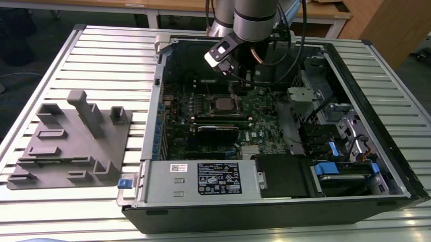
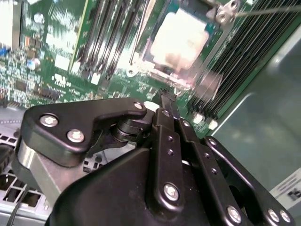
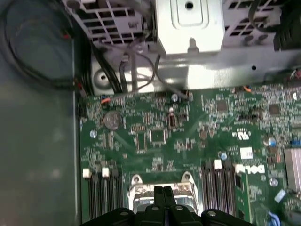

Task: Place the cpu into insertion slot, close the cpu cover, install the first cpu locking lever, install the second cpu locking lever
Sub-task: 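Close the cpu cover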

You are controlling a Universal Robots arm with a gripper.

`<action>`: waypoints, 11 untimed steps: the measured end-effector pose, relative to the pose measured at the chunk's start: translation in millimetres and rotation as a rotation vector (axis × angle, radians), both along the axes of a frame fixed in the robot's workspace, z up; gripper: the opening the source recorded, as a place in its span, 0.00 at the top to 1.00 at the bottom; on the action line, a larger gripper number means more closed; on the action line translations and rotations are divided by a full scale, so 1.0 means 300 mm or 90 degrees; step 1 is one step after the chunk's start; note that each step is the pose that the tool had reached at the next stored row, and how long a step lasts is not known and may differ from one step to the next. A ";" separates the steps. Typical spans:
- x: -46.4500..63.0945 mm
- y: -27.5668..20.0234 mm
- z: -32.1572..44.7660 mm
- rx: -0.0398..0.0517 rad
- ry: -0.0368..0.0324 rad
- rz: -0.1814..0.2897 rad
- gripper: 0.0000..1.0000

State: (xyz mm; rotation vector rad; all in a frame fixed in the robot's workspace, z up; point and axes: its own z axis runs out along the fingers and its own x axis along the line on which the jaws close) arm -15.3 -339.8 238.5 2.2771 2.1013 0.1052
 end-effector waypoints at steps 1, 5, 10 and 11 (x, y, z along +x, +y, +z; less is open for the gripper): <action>-0.008 0.000 0.000 0.0000 0.0000 0.000 0.89; -0.039 0.000 -0.003 0.0000 -0.0002 0.000 0.89; -0.045 0.000 -0.003 -0.0001 -0.0001 0.000 0.89; -0.045 0.000 -0.003 0.0000 -0.0001 0.000 0.89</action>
